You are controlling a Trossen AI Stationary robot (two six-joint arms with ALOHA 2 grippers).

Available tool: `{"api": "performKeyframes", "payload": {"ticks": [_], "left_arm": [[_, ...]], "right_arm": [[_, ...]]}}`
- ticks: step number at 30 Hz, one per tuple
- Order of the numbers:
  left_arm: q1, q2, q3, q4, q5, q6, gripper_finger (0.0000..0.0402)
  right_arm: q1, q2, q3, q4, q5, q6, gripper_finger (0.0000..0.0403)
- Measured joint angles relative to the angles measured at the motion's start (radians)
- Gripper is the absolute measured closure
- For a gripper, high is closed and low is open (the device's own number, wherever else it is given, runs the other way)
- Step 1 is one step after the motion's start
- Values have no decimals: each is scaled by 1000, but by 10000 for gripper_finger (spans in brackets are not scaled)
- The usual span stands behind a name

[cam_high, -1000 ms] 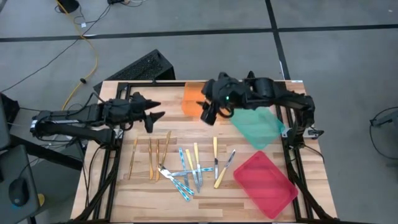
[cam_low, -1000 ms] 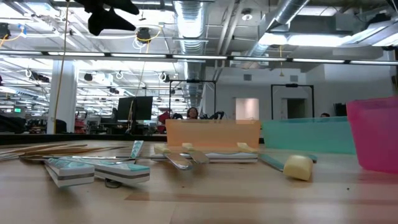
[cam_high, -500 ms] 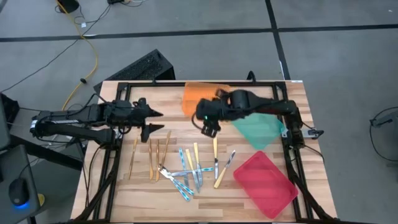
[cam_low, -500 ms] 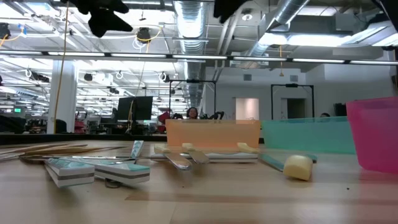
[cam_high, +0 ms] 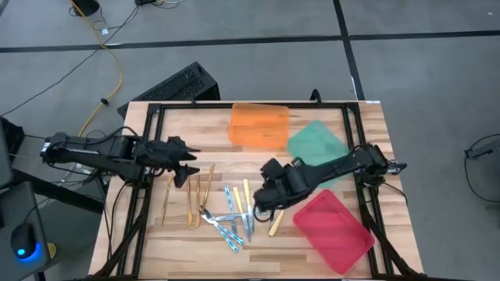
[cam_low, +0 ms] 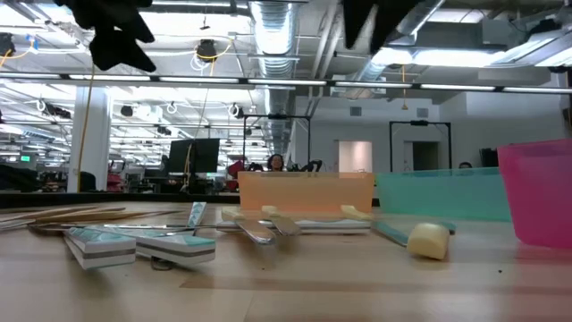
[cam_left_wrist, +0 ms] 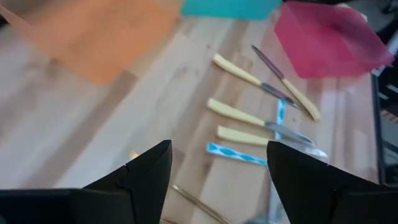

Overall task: Sort silverware by color (type)
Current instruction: Put the gold knife into the orange bin

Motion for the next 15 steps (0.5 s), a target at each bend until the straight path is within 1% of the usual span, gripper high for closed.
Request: {"api": "performKeyframes", "payload": {"ticks": [2,4,9,12,15], "left_arm": [[-33,0,0,-2,-13,-26,156],[-72,0,0,-2,-53,-58,156],[-187,0,-6,4,-158,-140,156],[-249,0,-43,9,-207,-222,156],[-301,0,-111,17,-251,-348,156]], "right_arm": [[12,0,-42,21,-6,58,175],[16,0,-85,61,-13,85,175],[7,0,-177,196,-37,59,175],[7,2,-196,225,-61,41,175],[16,0,-196,223,-60,34,175]]}}
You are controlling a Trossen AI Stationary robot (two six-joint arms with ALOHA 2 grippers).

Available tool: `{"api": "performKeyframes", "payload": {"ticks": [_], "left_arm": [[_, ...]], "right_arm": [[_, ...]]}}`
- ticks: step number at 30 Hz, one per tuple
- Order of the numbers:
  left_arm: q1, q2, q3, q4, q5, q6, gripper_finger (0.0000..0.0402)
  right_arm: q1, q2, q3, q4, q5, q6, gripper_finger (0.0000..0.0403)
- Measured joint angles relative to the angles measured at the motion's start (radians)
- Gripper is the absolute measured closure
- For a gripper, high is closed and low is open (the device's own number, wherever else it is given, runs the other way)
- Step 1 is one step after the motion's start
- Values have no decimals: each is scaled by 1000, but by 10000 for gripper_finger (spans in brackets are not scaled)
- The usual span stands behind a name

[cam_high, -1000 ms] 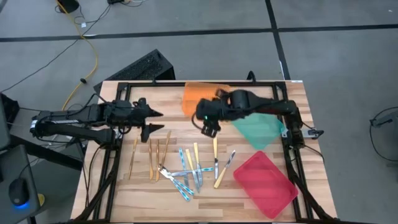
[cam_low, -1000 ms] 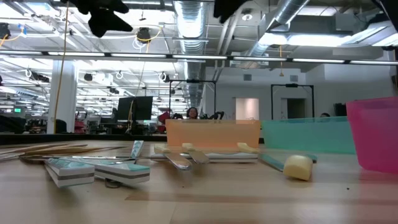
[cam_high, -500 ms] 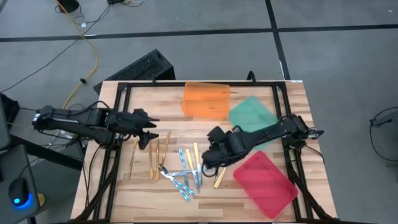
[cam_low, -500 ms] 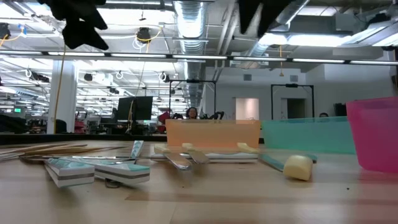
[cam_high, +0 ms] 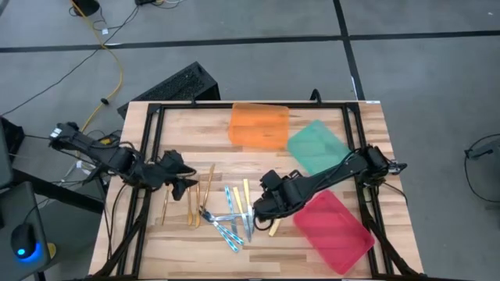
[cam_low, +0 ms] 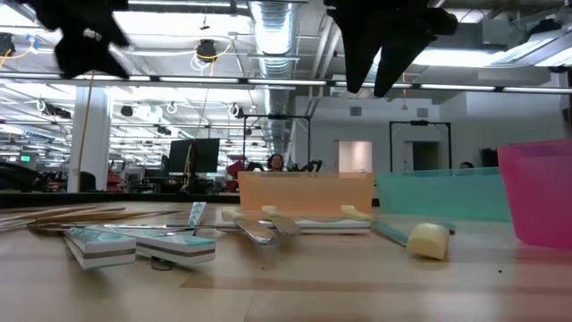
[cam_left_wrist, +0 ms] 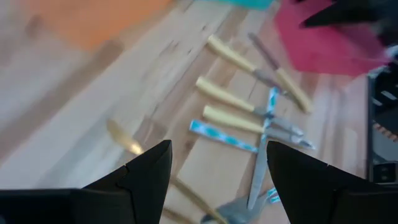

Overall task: Sort silverware by color (type)
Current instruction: Put the gold knife into the orange bin

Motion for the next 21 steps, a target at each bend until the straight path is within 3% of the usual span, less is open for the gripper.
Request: {"api": "performKeyframes", "payload": {"ticks": [9,21], "left_arm": [[-42,93,-161,37,-47,-285,156],[-44,433,-158,199,-153,-301,156]], "right_arm": [[25,0,0,-12,20,37,175],[35,0,1,-14,23,80,175]]}}
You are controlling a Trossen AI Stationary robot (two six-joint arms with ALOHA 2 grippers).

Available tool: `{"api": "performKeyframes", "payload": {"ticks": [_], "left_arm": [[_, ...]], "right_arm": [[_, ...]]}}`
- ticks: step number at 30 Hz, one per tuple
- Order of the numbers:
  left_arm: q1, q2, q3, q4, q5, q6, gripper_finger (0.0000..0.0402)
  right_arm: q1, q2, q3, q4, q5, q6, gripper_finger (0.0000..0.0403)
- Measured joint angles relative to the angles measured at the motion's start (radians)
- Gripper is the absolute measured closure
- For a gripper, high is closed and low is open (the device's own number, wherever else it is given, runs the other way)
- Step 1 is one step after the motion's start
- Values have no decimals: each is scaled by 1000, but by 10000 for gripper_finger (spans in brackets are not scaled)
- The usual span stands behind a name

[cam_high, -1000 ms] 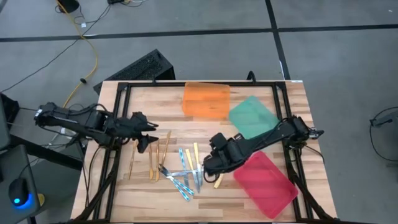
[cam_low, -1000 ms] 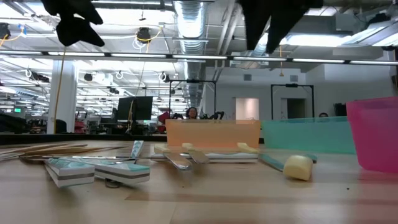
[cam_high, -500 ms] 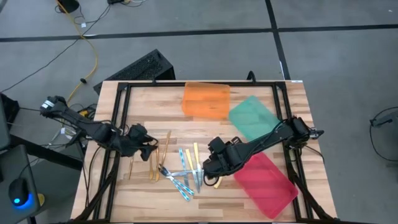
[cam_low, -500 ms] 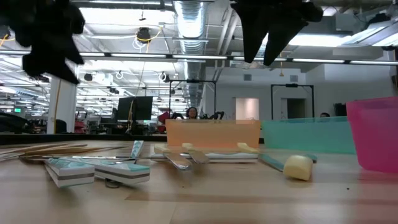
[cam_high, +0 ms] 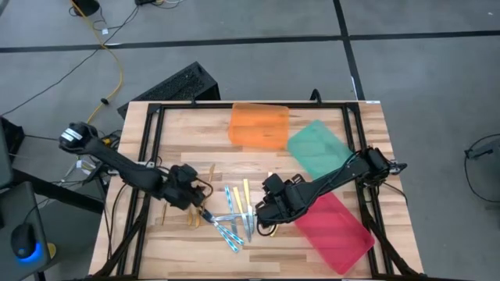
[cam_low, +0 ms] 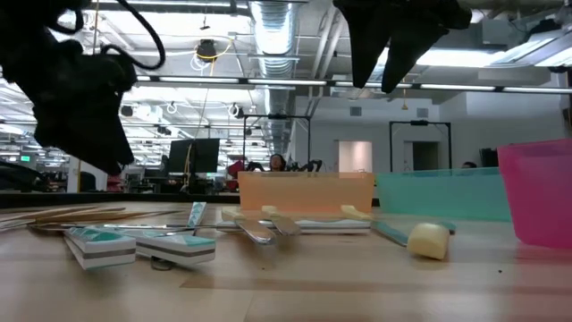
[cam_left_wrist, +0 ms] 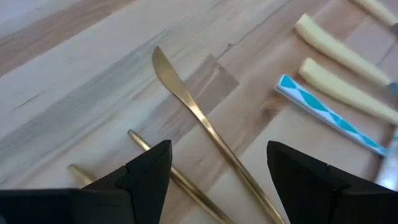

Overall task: Sort silverware by color (type)
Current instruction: Put the gold knife into the orange bin

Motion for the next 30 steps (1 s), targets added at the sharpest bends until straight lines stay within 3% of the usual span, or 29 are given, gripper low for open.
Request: {"api": "performKeyframes", "payload": {"ticks": [15,24,30], "left_arm": [[-5,377,184,-44,-61,-20,156],[-8,410,185,-48,-29,-135,159],[-11,406,120,57,-14,-160,207]], "right_arm": [[8,0,0,0,0,14,175],[28,0,0,-1,1,13,175],[37,0,0,-1,2,13,175]]}}
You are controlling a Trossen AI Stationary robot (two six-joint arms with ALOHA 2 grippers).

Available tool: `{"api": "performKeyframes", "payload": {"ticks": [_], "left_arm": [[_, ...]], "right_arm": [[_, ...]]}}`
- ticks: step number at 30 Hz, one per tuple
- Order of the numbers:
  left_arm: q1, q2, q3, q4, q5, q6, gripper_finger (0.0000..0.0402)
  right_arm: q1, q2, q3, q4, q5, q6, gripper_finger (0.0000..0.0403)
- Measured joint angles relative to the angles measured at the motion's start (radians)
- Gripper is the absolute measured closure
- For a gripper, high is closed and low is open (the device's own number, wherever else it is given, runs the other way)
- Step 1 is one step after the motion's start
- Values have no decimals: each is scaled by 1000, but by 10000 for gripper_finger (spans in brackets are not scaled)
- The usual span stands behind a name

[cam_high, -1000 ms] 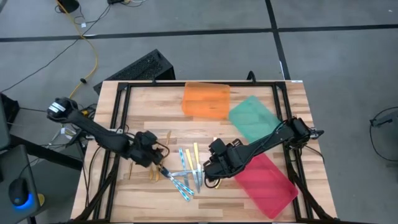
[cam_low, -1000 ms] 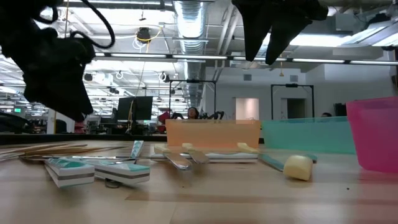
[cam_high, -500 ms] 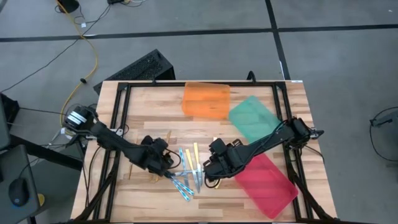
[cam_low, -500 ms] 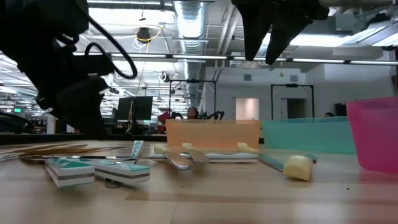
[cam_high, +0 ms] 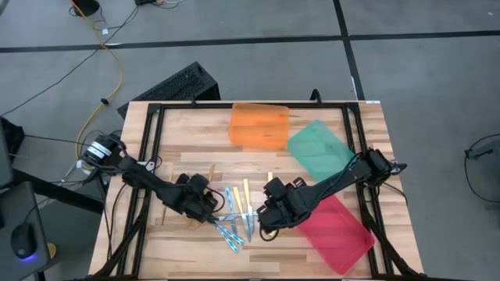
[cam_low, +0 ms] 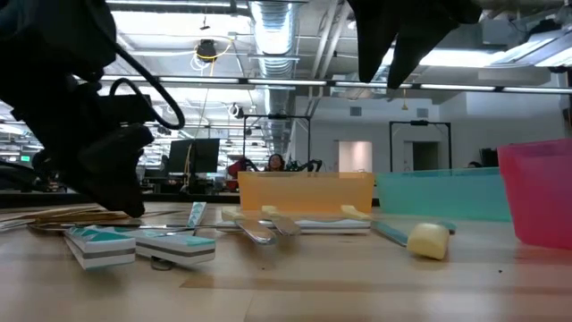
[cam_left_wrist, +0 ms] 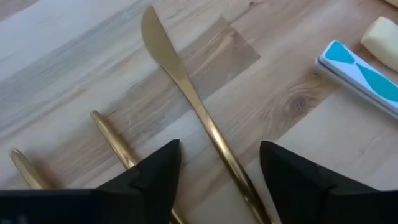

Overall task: Sort silverware by color (type)
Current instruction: Put the gold knife into the orange bin

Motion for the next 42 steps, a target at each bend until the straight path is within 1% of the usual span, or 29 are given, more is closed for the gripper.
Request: {"api": "performKeyframes", "payload": {"ticks": [4,10,12,19,24,33,38,42], "left_arm": [[1,0,-7,-9,3,5,263],[4,0,-2,-3,-1,55,371],[3,1,-2,5,-3,71,391],[4,-8,-1,12,4,88,398],[2,-73,-2,22,36,126,399],[2,-242,-2,41,-73,204,401],[7,-339,-2,112,-140,308,401],[33,-401,-2,190,-155,418,401]], "right_arm": [[5,0,0,0,1,0,175],[5,0,0,1,2,0,175],[5,0,0,1,3,3,175],[4,0,2,3,36,31,175],[9,-22,21,-6,77,31,175],[36,-72,22,-1,157,37,175],[76,-122,23,-4,213,66,175],[115,-154,22,-19,301,106,175]]}}
